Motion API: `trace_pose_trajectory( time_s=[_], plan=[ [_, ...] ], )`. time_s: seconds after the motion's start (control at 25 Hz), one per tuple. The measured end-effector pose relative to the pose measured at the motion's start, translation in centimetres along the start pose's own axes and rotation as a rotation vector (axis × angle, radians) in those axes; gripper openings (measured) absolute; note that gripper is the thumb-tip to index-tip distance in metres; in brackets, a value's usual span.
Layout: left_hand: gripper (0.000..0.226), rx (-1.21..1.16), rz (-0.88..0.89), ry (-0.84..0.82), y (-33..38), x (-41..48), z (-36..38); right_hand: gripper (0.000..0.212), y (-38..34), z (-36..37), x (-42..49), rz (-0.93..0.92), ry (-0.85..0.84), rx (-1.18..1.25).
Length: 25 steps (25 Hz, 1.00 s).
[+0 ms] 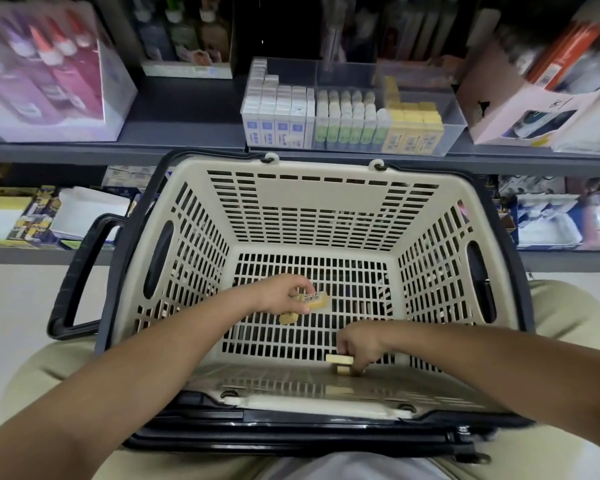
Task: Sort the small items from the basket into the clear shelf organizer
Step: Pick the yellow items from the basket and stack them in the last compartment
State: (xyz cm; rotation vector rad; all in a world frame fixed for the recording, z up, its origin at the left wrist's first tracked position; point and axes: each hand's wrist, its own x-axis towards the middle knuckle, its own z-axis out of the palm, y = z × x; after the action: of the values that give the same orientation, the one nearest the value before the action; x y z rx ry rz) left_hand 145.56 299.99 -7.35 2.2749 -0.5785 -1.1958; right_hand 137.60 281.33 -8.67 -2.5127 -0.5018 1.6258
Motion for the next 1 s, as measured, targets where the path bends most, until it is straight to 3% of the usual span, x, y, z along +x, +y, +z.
trace_pose_trajectory(
  time_s=[0.32, 0.48, 0.8, 1.0],
  plan=[
    [0.037, -0.293, -0.082, 0.057, -0.1, 0.0, -0.3, 0.046, 0.2, -0.2, 0.5, -0.018, -0.042, 0.125],
    [0.033, -0.419, -0.111, 0.081, -0.1, -0.4, -0.6, 0.031, 0.3, -0.4, 0.5, -0.034, -0.046, 0.174],
    [0.028, -0.438, -0.148, 0.03, -0.1, -0.8, -0.5, 0.013, 0.2, -0.3, 0.5, -0.066, -0.015, 0.241],
    [0.026, -0.473, -0.179, 0.042, -0.1, -1.0, -0.9, 0.02, -0.3, -2.5, -0.3, -0.088, 0.068, 0.302]
  ],
)
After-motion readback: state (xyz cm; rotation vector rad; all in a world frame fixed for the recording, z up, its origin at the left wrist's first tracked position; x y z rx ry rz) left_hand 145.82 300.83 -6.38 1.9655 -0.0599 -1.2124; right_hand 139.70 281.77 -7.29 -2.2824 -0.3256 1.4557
